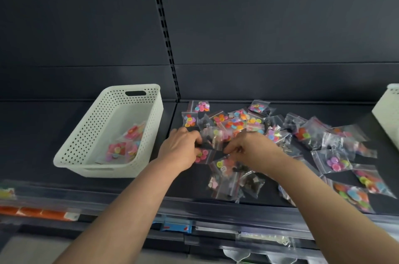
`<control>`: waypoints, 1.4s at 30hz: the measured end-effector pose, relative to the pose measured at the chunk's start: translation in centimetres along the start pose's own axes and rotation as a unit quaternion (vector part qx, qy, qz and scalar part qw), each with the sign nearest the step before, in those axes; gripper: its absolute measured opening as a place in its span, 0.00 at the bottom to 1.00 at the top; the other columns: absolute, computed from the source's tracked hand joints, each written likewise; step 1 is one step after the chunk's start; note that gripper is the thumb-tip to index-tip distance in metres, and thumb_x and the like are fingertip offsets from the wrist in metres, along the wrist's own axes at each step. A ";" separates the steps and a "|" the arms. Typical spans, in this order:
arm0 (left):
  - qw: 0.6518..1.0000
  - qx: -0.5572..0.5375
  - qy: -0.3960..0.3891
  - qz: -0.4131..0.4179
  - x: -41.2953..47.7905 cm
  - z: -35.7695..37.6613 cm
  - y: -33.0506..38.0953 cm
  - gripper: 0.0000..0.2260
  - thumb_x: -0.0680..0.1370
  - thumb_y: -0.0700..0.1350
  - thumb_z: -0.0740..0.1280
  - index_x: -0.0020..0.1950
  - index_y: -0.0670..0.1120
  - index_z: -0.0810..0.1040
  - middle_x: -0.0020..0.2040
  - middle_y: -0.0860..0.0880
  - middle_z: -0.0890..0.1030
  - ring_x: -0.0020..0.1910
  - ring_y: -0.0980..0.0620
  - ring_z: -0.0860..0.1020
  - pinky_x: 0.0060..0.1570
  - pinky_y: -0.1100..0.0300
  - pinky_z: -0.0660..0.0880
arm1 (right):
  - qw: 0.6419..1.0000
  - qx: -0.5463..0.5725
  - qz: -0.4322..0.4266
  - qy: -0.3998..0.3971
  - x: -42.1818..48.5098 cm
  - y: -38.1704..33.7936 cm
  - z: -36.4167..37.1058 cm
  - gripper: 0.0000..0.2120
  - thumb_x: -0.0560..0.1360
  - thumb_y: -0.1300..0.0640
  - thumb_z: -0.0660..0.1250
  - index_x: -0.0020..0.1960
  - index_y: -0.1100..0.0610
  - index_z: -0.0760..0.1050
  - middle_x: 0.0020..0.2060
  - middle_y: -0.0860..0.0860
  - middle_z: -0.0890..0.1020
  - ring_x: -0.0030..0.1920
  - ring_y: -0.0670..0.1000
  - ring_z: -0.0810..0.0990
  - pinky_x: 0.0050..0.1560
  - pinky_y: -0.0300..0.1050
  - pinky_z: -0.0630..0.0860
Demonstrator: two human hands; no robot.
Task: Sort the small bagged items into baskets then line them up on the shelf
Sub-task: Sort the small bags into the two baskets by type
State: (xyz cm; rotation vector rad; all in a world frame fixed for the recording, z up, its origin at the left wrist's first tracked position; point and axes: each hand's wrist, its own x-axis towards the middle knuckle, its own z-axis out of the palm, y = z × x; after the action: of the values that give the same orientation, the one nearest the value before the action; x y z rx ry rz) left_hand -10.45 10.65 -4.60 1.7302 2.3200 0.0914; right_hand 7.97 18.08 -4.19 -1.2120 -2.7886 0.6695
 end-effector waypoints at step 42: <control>0.949 -0.137 0.241 -0.150 -5.0 -7.9 -12.2 0.08 0.79 0.45 0.65 0.56 0.53 0.81 0.53 0.56 0.83 0.52 0.53 0.80 0.52 0.52 0.79 | 0.980 0.093 -0.059 0.165 11.4 -16.4 2.8 0.11 0.74 0.49 0.69 0.56 0.47 0.79 0.48 0.45 0.75 0.45 0.46 0.76 0.43 0.42 0.74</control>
State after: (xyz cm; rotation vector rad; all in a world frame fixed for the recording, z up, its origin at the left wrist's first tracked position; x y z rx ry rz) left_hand -22.34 3.07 1.42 1.3070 2.7126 0.8213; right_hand -11.86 15.07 -1.87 -1.0099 -2.4419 0.6357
